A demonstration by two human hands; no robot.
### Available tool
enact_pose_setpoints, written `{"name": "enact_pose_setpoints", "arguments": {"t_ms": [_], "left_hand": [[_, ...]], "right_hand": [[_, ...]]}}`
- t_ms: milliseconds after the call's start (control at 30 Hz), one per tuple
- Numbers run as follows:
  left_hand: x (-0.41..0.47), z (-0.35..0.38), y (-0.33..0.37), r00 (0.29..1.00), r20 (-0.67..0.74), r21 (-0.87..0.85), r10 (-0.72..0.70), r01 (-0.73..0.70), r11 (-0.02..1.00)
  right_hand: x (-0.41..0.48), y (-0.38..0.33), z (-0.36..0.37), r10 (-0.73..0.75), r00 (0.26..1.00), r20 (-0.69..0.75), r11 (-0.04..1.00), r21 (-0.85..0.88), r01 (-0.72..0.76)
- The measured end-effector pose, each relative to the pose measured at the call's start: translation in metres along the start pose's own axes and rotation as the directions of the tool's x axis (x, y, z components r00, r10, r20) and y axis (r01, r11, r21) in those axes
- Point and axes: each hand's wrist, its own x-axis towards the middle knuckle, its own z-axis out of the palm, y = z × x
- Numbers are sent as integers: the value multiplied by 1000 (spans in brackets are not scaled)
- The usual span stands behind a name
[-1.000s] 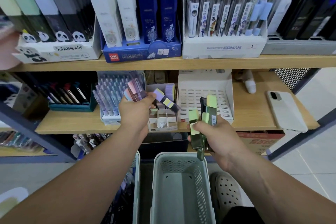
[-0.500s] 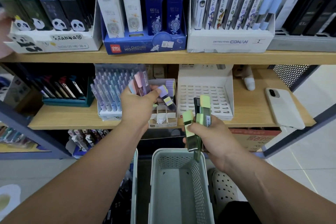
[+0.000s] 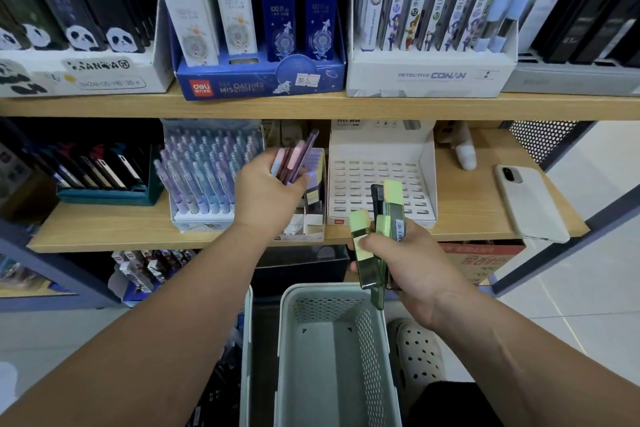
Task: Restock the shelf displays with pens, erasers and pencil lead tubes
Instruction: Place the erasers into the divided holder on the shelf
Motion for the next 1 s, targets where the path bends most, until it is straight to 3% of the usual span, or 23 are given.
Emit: {"name": "enact_pose_setpoints", "arguments": {"t_ms": [200, 533, 733, 833, 900, 1000], "left_hand": [[6, 1, 9, 992, -11, 235, 128, -122, 964], [2, -7, 11, 988, -13, 329, 155, -142, 933], [-9, -16, 16, 995, 17, 224, 94, -95, 970], [-20, -24, 19, 997, 56, -69, -62, 65, 995], [-31, -28, 21, 962, 96, -291, -255, 272, 917], [-51, -31, 16, 851, 202, -356, -485, 525, 773]], "right_hand": [[2, -1, -1, -2, 1000, 8, 1000, 26, 2], [3, -3, -2, 7, 998, 64, 993, 114, -15], [4, -2, 3, -8, 998, 54, 993, 116, 2], [5, -2, 8, -9, 998, 57, 994, 109, 3], [5, -3, 12, -10, 997, 78, 994, 113, 1], [5, -4, 21, -14, 991, 130, 994, 110, -1]]}}
